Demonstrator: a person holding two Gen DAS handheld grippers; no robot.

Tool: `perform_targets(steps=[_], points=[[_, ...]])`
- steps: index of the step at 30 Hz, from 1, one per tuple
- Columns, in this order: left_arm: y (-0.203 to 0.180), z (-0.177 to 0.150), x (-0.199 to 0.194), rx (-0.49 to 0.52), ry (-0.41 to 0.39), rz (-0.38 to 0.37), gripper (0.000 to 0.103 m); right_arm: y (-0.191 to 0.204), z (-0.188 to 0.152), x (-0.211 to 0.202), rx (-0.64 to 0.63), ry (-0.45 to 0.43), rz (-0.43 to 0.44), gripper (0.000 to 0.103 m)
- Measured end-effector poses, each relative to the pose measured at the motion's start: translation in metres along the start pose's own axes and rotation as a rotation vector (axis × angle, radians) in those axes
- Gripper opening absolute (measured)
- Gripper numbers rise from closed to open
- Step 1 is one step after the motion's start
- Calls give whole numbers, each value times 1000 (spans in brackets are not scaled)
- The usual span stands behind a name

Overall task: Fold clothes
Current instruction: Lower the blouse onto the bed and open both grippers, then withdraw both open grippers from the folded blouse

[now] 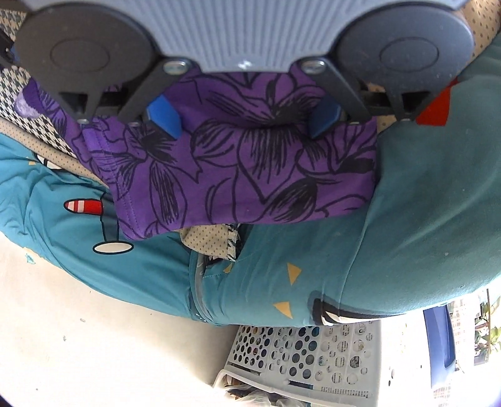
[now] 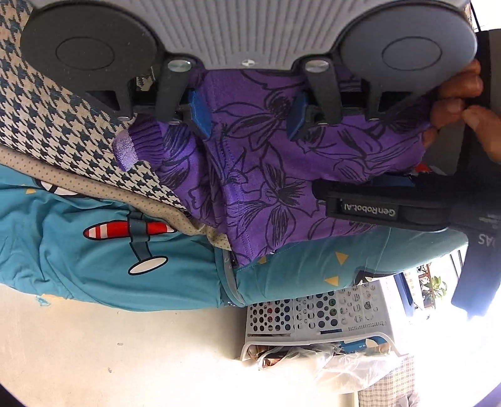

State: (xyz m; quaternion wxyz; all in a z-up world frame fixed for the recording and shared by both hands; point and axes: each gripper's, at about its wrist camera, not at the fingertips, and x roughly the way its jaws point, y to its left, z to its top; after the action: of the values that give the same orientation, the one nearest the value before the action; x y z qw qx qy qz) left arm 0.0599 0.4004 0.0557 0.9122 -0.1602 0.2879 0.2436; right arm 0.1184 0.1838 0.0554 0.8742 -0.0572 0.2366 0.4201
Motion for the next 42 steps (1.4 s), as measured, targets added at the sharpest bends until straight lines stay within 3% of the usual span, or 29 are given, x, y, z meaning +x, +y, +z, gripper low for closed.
perform_targets(steps=[4,7,13,18,25,33,38,42], points=[[4,6,-10,-45,-9,-14,88,3,-6,-24,-9,-5,2,52],[4,6,-18,-31,-22,15,88,10,-12,-33,-16,0,5,52],[9,0,-17,-35,-3,32,89,15,-21,-14,-4,52,-23,53],[9,-3,-13,-11,12,65,89,14,-19,-8,-8,63,-46,59],[13,-7,-35,-15,25,117,98,20,-17,-28,17,74,-51,60],[30,-19,-77,-110,42,77,99,28,-18,-64,78,65,-47,71],[15,-30,-93,-36,50,117,101,26,-25,-83,123,81,-69,75],[10,-40,-104,-27,68,105,103,24,-28,-98,140,109,-100,78]])
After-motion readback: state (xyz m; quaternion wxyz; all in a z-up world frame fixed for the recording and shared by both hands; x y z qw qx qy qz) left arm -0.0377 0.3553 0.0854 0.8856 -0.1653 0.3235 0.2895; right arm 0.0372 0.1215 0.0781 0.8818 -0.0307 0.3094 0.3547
